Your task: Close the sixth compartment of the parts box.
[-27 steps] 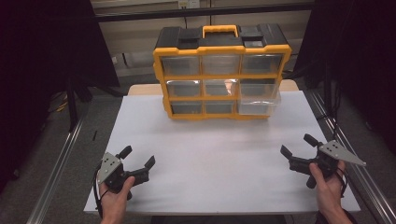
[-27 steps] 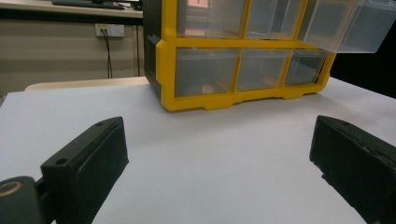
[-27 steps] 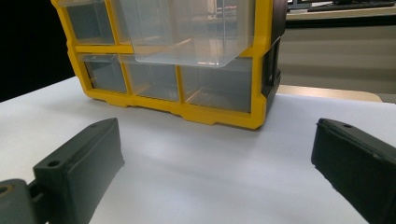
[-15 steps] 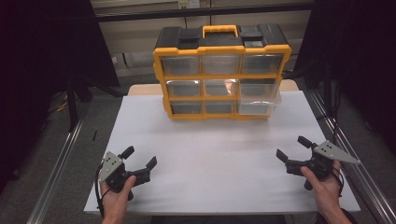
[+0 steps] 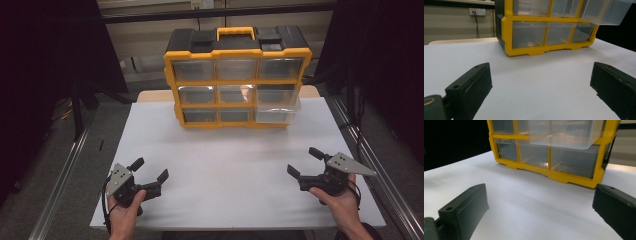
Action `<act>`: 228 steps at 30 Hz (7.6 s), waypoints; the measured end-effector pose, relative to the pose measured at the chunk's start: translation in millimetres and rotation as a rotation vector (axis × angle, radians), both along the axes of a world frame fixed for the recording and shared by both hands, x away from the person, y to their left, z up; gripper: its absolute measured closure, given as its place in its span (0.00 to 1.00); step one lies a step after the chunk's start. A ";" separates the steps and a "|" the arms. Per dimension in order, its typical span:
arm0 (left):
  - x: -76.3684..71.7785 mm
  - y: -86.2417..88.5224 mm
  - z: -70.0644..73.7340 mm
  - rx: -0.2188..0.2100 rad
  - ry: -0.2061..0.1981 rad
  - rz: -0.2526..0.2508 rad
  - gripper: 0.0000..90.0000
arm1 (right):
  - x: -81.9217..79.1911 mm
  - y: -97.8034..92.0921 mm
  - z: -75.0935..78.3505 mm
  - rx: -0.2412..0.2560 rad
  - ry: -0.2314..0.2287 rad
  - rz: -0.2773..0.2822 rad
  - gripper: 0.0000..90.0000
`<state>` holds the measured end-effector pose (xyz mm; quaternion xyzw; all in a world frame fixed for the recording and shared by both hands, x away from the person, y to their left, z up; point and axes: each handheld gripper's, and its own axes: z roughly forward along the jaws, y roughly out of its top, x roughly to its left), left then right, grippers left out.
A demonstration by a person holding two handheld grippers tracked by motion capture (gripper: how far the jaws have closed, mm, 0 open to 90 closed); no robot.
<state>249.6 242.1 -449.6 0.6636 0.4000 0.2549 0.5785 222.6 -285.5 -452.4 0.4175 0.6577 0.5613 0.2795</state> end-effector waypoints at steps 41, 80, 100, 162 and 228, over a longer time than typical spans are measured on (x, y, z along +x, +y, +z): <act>2.6 -2.3 0.1 0.010 0.007 -0.019 0.04 | 27.7 42.3 25.2 0.036 -0.045 0.190 0.34; 1.8 -2.1 2.1 -0.033 -0.006 0.004 0.04 | 69.3 39.5 39.8 0.035 -0.102 0.175 1.00; 1.7 -1.7 2.3 -0.027 -0.011 0.008 0.04 | 92.9 39.6 36.3 -0.008 -0.108 0.115 1.00; 1.8 -0.6 3.8 -0.030 -0.018 -0.003 0.05 | 122.2 36.7 38.1 -0.029 -0.141 0.013 1.00; 3.1 0.8 3.8 -0.016 -0.024 -0.019 0.05 | 150.8 39.3 34.1 0.009 -0.131 -0.015 1.00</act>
